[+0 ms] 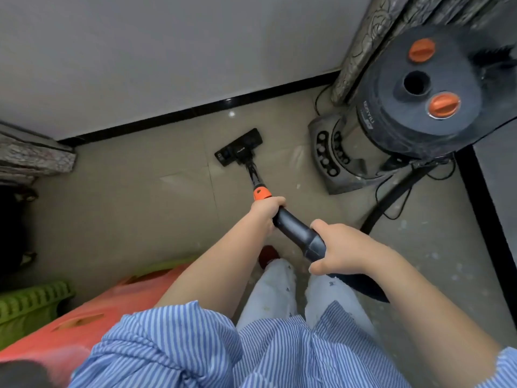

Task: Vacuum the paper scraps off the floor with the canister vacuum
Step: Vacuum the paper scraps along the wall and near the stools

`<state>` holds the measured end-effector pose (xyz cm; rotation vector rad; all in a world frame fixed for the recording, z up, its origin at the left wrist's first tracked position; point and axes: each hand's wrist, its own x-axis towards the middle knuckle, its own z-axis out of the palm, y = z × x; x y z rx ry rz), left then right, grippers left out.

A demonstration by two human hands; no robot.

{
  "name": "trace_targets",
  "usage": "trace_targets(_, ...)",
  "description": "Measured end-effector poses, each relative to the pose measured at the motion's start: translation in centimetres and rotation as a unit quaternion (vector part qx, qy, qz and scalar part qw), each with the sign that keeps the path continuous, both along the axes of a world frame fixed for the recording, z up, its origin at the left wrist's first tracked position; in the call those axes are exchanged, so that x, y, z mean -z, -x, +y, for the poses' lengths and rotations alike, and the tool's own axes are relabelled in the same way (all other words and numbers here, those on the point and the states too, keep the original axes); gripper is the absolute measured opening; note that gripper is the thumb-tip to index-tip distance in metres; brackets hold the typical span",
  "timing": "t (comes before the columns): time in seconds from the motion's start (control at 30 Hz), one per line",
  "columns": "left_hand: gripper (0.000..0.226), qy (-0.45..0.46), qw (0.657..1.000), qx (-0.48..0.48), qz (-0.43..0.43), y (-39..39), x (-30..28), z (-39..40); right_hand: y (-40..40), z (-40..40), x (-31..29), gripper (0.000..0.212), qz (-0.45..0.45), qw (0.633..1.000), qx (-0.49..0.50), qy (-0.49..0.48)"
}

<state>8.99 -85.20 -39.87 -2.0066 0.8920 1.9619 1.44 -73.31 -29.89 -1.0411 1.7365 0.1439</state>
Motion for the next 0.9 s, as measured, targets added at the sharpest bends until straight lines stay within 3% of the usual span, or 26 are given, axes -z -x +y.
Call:
trace_targets(0.13, 0.029, -0.019, 1.0, -0.005, -0.012, 0.1, -0.1, 3.7, 0.5, 3.5, -0.9, 0.047, 0.007, 1.0, -0.012, -0.01)
trace_targets(0.27, 0.013, -0.033, 0.999, -0.009, -0.023, 0.6, -0.3, 8.4, 1.3, 8.1, -1.2, 0.044, 0.005, 1.0, -0.025, -0.016)
trace_targets(0.6, 0.016, -0.024, 0.999, -0.013, -0.041, 1.3, 0.6, 17.5, 2.1, 16.8, -0.7, 0.044, -0.016, 0.999, -0.031, -0.023)
trace_targets(0.77, 0.012, -0.005, 0.998, -0.025, -0.052, 1.9, 0.9, 17.9, 2.4, 17.7, 0.5, 0.053, -0.044, 0.999, 0.012, -0.012)
trace_targets(0.9, 0.034, 0.031, 0.997, -0.053, -0.047, 3.4, 0.4, 17.7, 2.6, 18.6, 0.2, 0.064, 0.012, 0.992, 0.123, 0.022)
